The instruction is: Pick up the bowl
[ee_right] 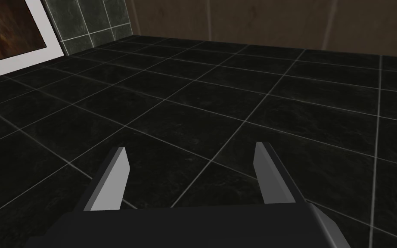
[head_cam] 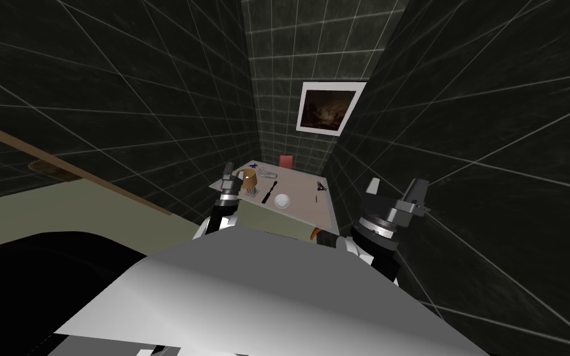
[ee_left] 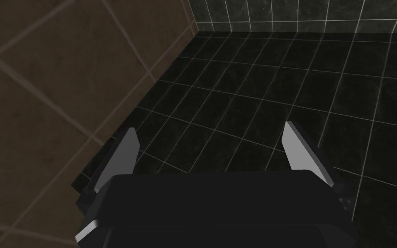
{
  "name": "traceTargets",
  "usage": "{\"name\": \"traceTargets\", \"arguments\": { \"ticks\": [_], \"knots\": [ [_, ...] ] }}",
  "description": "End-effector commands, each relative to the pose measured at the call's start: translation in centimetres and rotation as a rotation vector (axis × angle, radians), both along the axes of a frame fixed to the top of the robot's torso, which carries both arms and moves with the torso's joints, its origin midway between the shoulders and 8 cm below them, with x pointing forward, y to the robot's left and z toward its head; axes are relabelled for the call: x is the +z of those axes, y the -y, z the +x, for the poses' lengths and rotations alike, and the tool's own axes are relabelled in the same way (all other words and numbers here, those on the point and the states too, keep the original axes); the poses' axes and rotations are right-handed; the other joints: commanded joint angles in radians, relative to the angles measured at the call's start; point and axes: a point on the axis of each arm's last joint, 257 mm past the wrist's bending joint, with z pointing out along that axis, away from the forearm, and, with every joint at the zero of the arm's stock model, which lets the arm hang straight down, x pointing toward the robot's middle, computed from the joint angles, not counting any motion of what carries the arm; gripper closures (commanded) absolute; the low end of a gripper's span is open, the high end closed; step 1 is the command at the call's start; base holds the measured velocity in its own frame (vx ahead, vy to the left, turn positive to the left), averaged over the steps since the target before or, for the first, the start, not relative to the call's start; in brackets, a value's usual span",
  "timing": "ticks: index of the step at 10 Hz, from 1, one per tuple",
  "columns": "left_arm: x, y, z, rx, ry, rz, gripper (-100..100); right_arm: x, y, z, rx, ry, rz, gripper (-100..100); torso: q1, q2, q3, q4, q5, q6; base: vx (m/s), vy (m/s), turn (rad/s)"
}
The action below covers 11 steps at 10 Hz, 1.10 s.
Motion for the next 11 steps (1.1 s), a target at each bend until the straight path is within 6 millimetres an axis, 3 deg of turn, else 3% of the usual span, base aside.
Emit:
{"name": "traceTargets", "arguments": {
  "ticks": [1,4,11],
  "knots": [
    [-0.5,0.3,0.5,-0.015,-0.019,0.021,-100,0.0,0.0,0.0,0.0,0.0,0.0,0,0.0,0.0,0.0,0.0,0.0,0.0,0.0,0.0,0.0],
    [-2.4,1.0,2.2,-0.05,-0.084,0.062,-100,0.0,0.0,0.0,0.0,0.0,0.0,0,0.0,0.001,0.0,0.0,0.0,0.0,-0.014,-0.007,-0.016],
    [-9.4,3.2,7.6,-0.106,-0.286,0.102,-100,0.0,0.0,0.0,0.0,0.0,0.0,0,-0.001,0.001,0.001,0.0,0.0,0.0,-0.026,-0.011,-0.023]
  ]
}}
